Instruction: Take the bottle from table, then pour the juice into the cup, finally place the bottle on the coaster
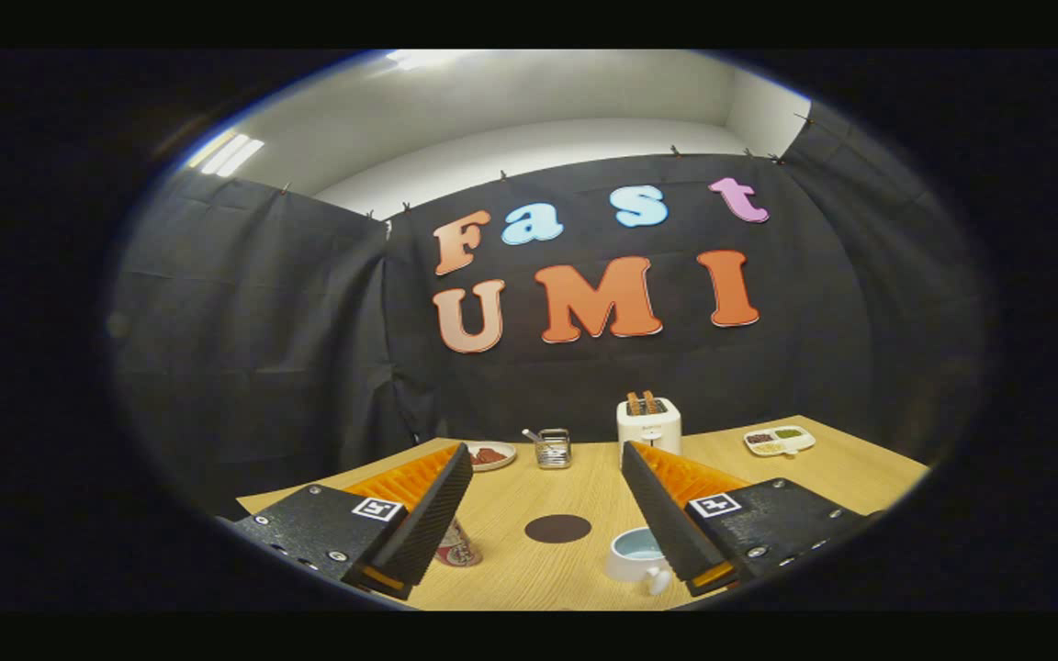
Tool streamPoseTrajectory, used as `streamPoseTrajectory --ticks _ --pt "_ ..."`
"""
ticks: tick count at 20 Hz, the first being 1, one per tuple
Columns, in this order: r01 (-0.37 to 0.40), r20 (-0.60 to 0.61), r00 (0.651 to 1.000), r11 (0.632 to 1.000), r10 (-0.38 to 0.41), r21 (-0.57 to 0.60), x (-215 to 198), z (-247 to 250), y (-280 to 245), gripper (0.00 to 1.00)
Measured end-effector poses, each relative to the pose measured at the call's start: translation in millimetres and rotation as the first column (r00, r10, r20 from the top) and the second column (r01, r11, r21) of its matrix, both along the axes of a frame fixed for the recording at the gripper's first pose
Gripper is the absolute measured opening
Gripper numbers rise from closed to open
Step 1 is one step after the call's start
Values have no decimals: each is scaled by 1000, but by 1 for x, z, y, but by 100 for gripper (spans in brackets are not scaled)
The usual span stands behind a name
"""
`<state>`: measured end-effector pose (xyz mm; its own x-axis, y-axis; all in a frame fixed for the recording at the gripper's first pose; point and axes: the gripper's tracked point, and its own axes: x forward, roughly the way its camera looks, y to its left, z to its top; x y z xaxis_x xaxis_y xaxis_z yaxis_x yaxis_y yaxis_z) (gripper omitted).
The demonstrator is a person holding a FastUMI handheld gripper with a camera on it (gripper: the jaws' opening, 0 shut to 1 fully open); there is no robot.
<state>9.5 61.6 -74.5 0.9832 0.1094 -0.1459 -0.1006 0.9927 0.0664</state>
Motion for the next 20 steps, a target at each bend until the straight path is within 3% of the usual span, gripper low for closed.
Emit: streamPoseTrajectory --ticks 8,20 --pt "-109 -49 993 994 109 6 -3 -49 58 98" --pt "-180 -181 968 983 173 -26 2 -132 114 98"
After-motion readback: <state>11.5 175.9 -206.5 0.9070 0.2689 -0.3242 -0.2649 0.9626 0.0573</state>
